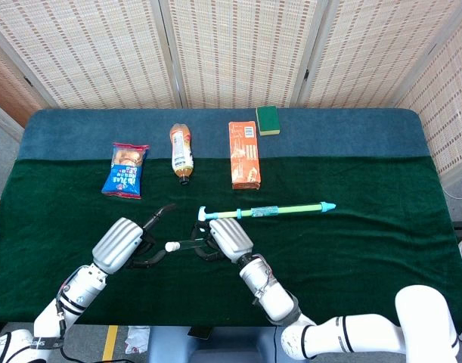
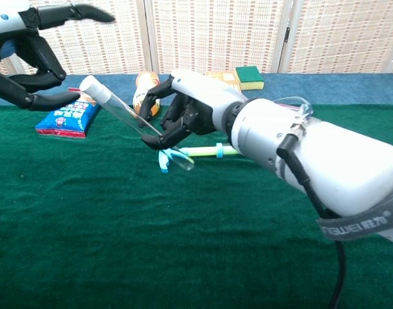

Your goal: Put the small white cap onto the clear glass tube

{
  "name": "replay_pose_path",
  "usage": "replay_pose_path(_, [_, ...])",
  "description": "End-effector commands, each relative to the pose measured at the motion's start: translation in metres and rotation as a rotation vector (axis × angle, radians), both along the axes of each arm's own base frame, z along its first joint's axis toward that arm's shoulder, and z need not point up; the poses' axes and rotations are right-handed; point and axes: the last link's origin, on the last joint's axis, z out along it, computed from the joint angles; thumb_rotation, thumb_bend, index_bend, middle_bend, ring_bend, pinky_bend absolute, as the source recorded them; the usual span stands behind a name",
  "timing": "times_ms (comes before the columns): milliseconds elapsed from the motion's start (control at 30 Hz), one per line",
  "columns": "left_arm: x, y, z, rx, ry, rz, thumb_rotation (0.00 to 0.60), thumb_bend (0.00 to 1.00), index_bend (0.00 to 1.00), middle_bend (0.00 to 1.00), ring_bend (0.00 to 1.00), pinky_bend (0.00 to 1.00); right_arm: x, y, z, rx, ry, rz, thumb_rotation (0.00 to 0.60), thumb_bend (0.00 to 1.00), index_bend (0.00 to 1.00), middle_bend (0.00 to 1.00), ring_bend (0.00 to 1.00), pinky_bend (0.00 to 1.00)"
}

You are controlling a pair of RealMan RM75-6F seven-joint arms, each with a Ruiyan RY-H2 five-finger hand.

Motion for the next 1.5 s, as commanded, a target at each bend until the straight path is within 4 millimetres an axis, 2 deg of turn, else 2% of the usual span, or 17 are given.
replay_pose_path(33, [-0.005,0.000,0.003,-0.006,0.012,0.015,0.600,0.33,0.00,0.87,0.77,0.80,-0.011,-0.001,0.008,-0.026,0.059,0.010,0.600,0.55,0.97,1.00,1.00,1.00])
replay_pose_path(167, [-0.017,0.001,0.010,0.002,0.038,0.049,0.600,0.33,0.00,0.78,0.68,0.77,-0.030,-0.001,0.024,-0.072,0.196,0.032,0.600,0.55,0.97,1.00,1.00,1.00])
replay_pose_path(333, [-0.033,0.005,0.018,0.045,0.085,0.096,0.600,0.33,0.00,0.68,0.55,0.63,-0.059,-0.002,0.038,-0.103,0.374,0.025,0.600,0.55,0.97,1.00,1.00,1.00])
replay_pose_path(433, [-0.040,0.007,0.022,0.074,0.105,0.120,0.600,0.33,0.00,0.61,0.47,0.56,-0.079,-0.005,0.037,-0.122,0.486,0.017,0.600,0.55,0.97,1.00,1.00,1.00])
replay_pose_path(633, [-0.049,0.004,0.023,0.082,0.111,0.155,0.600,0.33,0.00,0.59,0.44,0.52,-0.101,-0.004,0.021,-0.122,0.564,-0.007,0.600,0.55,0.97,1.00,1.00,1.00])
replay_pose_path(800, [-0.053,0.002,0.024,0.082,0.108,0.167,0.600,0.33,0.00,0.59,0.44,0.51,-0.111,-0.003,0.008,-0.136,0.612,-0.012,0.600,0.55,0.85,1.00,1.00,1.00])
replay_pose_path(1067, [-0.059,0.000,0.024,0.080,0.104,0.183,0.600,0.33,0.00,0.59,0.44,0.52,-0.119,0.000,-0.003,-0.150,0.647,-0.005,0.600,0.55,0.53,1.00,1.00,1.00])
replay_pose_path(1300, [-0.062,0.000,0.022,0.072,0.099,0.187,0.600,0.33,0.00,0.59,0.44,0.51,-0.122,0.003,-0.009,-0.130,0.648,-0.011,0.600,0.55,0.42,1.00,1.00,1.00])
replay_pose_path(1500, [-0.064,0.000,0.025,0.070,0.076,0.194,0.600,0.33,0.00,0.59,0.44,0.51,-0.125,0.005,-0.009,-0.075,0.632,-0.035,0.600,0.50,0.27,1.00,1.00,1.00])
